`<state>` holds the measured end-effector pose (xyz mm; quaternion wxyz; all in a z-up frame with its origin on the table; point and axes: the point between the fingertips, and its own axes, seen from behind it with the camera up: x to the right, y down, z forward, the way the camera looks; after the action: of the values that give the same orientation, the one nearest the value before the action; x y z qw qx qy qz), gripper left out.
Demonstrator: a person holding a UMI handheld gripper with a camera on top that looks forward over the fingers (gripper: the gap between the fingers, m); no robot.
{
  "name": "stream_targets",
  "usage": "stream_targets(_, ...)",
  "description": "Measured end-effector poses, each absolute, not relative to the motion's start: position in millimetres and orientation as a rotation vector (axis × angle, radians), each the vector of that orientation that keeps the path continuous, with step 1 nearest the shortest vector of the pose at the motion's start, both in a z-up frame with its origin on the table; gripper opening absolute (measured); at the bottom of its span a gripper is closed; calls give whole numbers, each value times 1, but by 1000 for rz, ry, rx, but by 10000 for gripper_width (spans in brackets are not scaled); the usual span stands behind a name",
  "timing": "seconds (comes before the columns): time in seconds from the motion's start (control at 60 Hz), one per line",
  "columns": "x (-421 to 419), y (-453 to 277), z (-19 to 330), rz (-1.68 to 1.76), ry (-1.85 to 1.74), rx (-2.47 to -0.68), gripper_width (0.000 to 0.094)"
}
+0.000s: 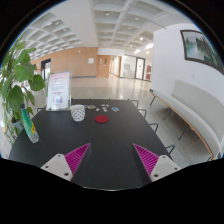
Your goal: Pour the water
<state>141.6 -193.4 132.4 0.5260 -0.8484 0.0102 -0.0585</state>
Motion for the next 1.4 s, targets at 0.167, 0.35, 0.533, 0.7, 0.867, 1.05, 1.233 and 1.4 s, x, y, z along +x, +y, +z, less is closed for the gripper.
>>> stream_targets(0.167,141,-200,126,-127,37,-2046,841)
stream_targets(0.35,138,-208,117,-164,5,-2046,839)
stream_targets(0.533,102,-227,102,-162,-50,-2067,840)
stream_targets(0.7,26,-237,103,-103,-100,-2044,837)
stream_targets(0.867,-89,-218,100,44,-134,-2003,842)
stream_targets(1.05,-200,-166,95,96,-214,-1923,847)
stream_targets(1.233,-259,-103,74,92,-196,-1894,845)
stream_targets(1.4,-260,-58,50,14,-156,-1875,739)
